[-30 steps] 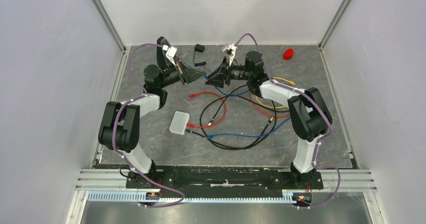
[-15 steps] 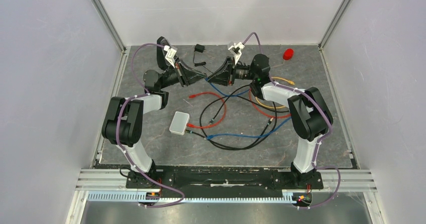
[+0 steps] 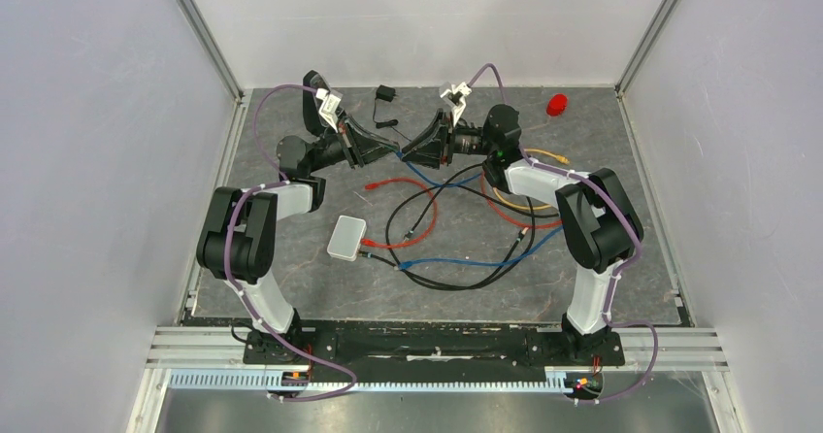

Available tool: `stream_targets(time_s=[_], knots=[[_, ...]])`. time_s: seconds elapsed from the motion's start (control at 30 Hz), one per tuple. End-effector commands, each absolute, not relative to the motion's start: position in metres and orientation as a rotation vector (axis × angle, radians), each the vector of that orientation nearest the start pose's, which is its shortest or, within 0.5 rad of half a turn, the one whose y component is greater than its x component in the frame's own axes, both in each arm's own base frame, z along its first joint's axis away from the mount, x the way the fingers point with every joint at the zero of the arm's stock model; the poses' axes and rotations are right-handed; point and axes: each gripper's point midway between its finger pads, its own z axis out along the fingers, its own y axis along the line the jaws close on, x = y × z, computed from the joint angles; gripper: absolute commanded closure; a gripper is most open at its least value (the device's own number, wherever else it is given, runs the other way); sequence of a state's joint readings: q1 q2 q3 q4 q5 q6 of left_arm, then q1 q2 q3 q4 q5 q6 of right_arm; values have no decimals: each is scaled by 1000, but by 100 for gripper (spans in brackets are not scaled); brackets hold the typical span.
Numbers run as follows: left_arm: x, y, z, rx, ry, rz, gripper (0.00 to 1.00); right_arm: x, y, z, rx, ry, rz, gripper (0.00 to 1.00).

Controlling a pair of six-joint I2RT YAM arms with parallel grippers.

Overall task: Insert the plug into the switch port
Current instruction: Pick up the connector from the center of the board.

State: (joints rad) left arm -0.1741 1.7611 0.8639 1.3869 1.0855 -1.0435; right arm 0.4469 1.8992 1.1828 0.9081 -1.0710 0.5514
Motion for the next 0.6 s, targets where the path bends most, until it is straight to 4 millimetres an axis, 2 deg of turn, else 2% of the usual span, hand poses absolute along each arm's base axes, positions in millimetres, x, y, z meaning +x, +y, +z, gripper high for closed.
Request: stream_targets(time_s=[0.0, 0.27, 0.37, 0.4, 0.47, 0.5, 0.57], knots=[[348, -235, 264, 564, 1414, -1584, 98, 356, 358, 244, -929, 1383, 1485, 64], [348, -235, 264, 555, 1421, -1585, 98, 355, 367, 245, -934, 1384, 1503, 71], [347, -235, 264, 558, 1421, -1585, 98, 353, 366, 246, -940, 1370, 1494, 96], [347, -235, 265, 559, 1420, -1584, 98, 352, 365, 247, -944, 1360, 1487, 100], [348, -234, 265, 547, 1429, -1584, 96, 349, 362, 253, -937, 1327, 1465, 100], [352, -232, 264, 522, 1442, -1581, 88, 349, 361, 258, -935, 1315, 1446, 100], [361, -224, 266, 444, 1477, -1561, 63, 359, 357, 262, -923, 1315, 1361, 100]])
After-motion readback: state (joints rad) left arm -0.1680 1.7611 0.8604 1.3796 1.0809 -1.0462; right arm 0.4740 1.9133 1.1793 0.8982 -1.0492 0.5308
